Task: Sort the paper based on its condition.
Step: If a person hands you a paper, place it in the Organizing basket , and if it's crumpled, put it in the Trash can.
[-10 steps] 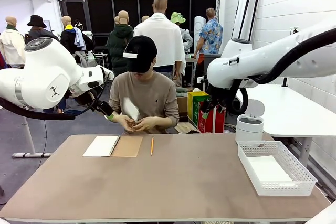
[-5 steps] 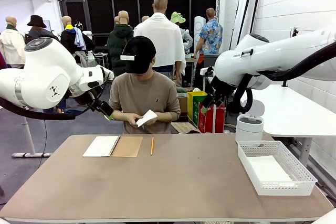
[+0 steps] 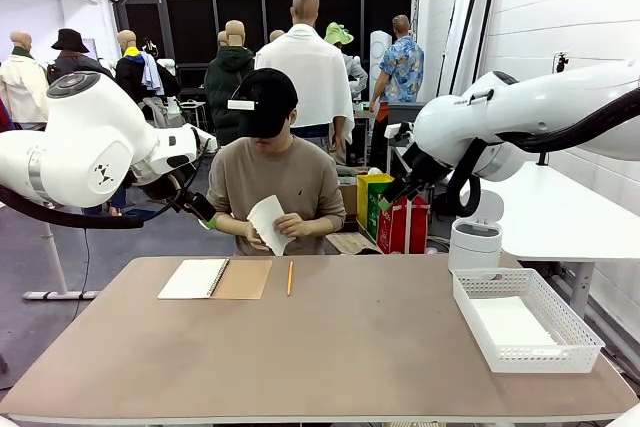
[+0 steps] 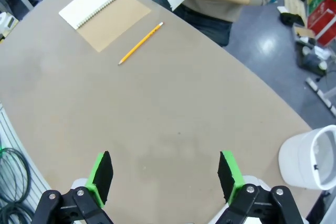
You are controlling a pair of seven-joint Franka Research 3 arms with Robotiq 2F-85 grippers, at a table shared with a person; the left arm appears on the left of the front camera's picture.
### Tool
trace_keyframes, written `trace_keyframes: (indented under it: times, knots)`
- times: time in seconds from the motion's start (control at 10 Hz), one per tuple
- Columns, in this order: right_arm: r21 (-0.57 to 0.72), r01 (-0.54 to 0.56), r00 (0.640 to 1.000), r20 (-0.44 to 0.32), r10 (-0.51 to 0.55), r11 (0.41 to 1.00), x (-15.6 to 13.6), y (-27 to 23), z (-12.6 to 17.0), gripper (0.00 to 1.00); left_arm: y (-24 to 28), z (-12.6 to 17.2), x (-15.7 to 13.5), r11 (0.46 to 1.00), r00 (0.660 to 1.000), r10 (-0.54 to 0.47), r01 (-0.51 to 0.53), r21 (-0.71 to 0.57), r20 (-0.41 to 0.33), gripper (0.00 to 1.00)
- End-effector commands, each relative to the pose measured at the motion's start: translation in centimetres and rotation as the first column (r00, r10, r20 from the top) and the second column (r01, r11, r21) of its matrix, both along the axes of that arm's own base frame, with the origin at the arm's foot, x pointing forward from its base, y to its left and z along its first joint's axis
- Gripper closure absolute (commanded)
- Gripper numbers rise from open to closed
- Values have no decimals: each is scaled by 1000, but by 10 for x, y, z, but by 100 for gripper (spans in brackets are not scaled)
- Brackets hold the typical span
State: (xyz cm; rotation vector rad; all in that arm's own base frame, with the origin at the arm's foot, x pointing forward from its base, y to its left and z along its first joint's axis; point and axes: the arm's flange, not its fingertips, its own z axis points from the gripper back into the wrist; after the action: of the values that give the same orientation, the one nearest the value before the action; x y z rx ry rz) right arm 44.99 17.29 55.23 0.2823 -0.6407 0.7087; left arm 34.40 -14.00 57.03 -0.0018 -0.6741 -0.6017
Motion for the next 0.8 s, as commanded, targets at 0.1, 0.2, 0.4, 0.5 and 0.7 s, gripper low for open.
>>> trace_keyframes:
  times: [0.1,0.2,0.4,0.5,0.7]
  knots:
    - [-1,1,1000,5,-1,1000,0,0,2,0,1,0,0,1000,1000,2,-2,-1,-1,0]
    - [-1,1,1000,5,-1,1000,0,0,2,0,1,0,0,1000,1000,2,-2,-1,-1,0]
    - [-1,1,1000,5,-1,1000,0,0,2,0,1,0,0,1000,1000,2,-2,-1,-1,0]
    - [-1,1,1000,5,-1,1000,0,0,2,0,1,0,0,1000,1000,2,-2,-1,-1,0]
    - [-1,1,1000,5,-1,1000,0,0,2,0,1,0,0,1000,1000,2,-2,-1,-1,0]
